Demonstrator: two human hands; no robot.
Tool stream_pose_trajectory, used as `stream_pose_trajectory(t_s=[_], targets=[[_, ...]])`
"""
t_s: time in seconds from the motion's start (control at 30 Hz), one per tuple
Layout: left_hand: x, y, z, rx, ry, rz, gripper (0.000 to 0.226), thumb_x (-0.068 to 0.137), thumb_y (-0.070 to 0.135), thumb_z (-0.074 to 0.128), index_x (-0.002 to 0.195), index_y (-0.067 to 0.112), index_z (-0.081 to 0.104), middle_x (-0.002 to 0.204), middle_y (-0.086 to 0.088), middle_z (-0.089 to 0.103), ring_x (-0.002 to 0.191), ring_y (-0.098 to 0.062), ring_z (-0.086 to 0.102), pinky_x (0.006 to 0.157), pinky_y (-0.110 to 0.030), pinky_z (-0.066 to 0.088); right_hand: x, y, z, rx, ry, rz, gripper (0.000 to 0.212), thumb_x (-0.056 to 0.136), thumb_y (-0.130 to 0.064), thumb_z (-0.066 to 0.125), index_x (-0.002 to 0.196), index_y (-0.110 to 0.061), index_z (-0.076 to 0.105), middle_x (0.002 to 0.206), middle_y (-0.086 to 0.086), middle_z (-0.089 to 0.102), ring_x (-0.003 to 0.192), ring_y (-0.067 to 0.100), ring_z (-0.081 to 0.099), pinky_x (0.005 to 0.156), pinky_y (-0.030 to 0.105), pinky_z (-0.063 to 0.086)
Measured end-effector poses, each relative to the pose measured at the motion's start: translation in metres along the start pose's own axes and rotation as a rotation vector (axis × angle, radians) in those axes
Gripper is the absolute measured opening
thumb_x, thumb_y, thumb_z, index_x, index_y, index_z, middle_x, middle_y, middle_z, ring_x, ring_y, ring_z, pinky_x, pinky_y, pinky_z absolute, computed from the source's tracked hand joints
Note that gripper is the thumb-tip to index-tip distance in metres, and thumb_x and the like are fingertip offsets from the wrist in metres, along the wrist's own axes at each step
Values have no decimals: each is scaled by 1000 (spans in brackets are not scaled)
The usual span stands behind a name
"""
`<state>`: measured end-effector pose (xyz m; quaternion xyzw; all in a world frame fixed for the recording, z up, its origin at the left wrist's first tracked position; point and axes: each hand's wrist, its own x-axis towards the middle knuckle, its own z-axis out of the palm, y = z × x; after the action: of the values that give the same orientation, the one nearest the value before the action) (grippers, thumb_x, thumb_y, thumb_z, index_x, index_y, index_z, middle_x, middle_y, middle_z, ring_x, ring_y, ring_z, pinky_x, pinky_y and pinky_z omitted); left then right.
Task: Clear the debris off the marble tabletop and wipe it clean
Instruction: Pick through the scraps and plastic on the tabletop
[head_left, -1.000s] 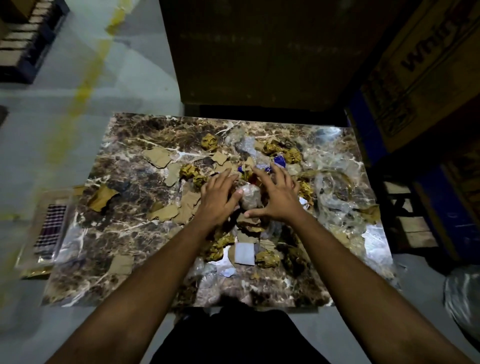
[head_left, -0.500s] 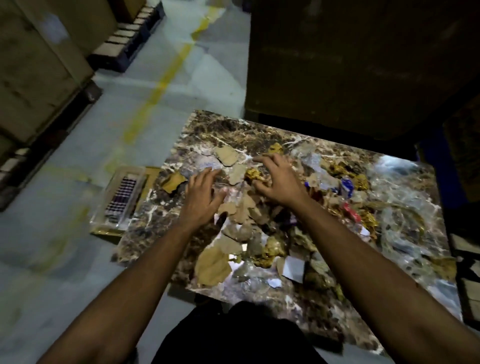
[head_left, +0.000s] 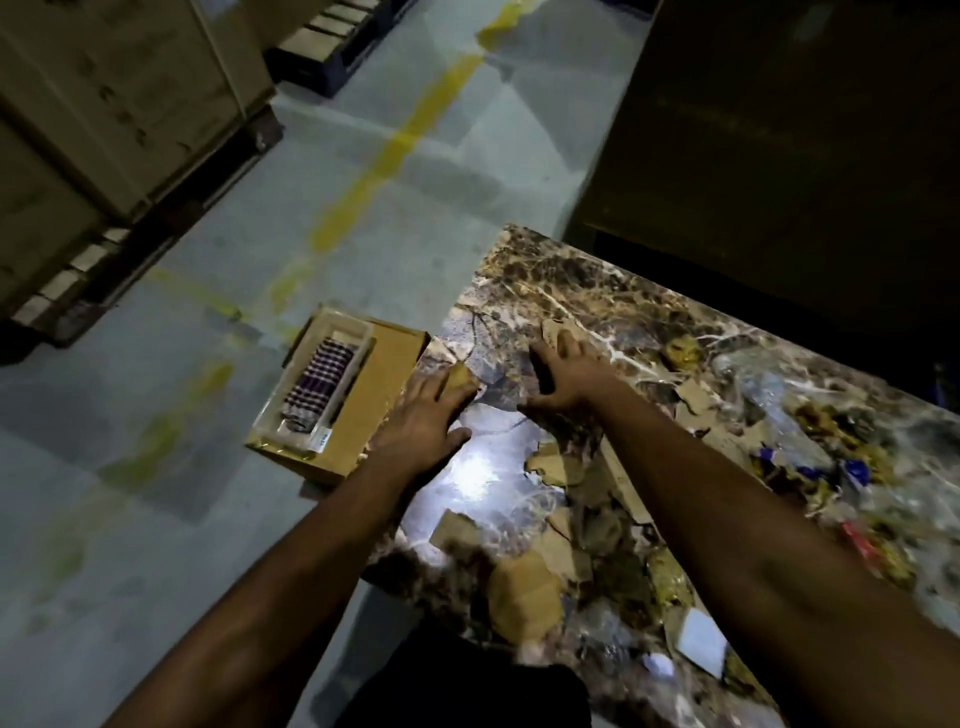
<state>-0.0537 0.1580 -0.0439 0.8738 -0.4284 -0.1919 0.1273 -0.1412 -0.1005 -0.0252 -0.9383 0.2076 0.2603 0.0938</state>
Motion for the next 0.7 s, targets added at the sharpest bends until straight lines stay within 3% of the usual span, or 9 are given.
stream_pose_trajectory(t_s=[0.1, 0.2, 0.3, 0.37, 0.47, 0.57, 0.7], targets=[[-21, 2, 9, -15, 36, 26, 56, 98, 45, 56, 150, 36, 38, 166, -1, 18, 148, -29, 22, 113, -47, 36, -19, -21, 15, 39, -9, -43, 96, 90, -73, 53, 163, -31, 5, 171, 14, 0, 154, 45, 2, 118, 62, 22], [-42, 6, 15, -65, 36, 62, 54, 101, 58, 42, 150, 37, 32, 167, 3, 14, 149, -25, 18, 117, -48, 26, -47, -35, 27, 40, 35, -186, 80, 95, -71, 42, 161, -33, 17, 168, 10, 13, 153, 40, 10, 117, 58, 25], [-60, -1, 25, 37, -44, 95, 83, 90, 83, 30, 156, 33, 24, 170, 0, 4, 154, -29, 7, 120, -57, 16, -78, -34, 47, 5, 112, -262, 91, 83, -86, 22, 158, -34, 22, 162, 9, 26, 150, 41, 16, 116, 58, 23], [-73, -6, 36, 130, -49, 135, 104, 81, 93, 30, 159, 24, 22, 170, -8, 1, 155, -33, 5, 119, -62, 14, -94, -30, 64, 3, 137, -265, 99, 78, -91, 25, 158, -33, 19, 162, 10, 25, 152, 42, 12, 118, 63, 17], [-96, -7, 57, 186, 30, 245, 116, 78, 96, 33, 160, 14, 22, 169, -16, 2, 156, -34, 2, 120, -63, 11, -107, -32, 88, -16, 122, -231, 110, 77, -94, 35, 162, -29, 8, 165, 11, 17, 154, 43, 6, 119, 68, 10], [-106, -4, 72, 183, 150, 288, 111, 82, 89, 42, 157, 8, 30, 168, -18, 9, 156, -33, 5, 121, -61, 14, -109, -39, 102, -42, 204, -195, 111, 82, -93, 30, 162, -18, 11, 160, 14, 25, 151, 44, 16, 119, 65, 17], [-90, 7, 70, 194, 135, 215, 85, 89, 81, 40, 144, 18, 43, 168, -12, 14, 154, -31, 15, 118, -60, 22, -107, -37, 109, -47, 284, -151, 111, 81, -95, 32, 159, -16, 25, 156, 21, 26, 143, 45, 28, 118, 60, 23]])
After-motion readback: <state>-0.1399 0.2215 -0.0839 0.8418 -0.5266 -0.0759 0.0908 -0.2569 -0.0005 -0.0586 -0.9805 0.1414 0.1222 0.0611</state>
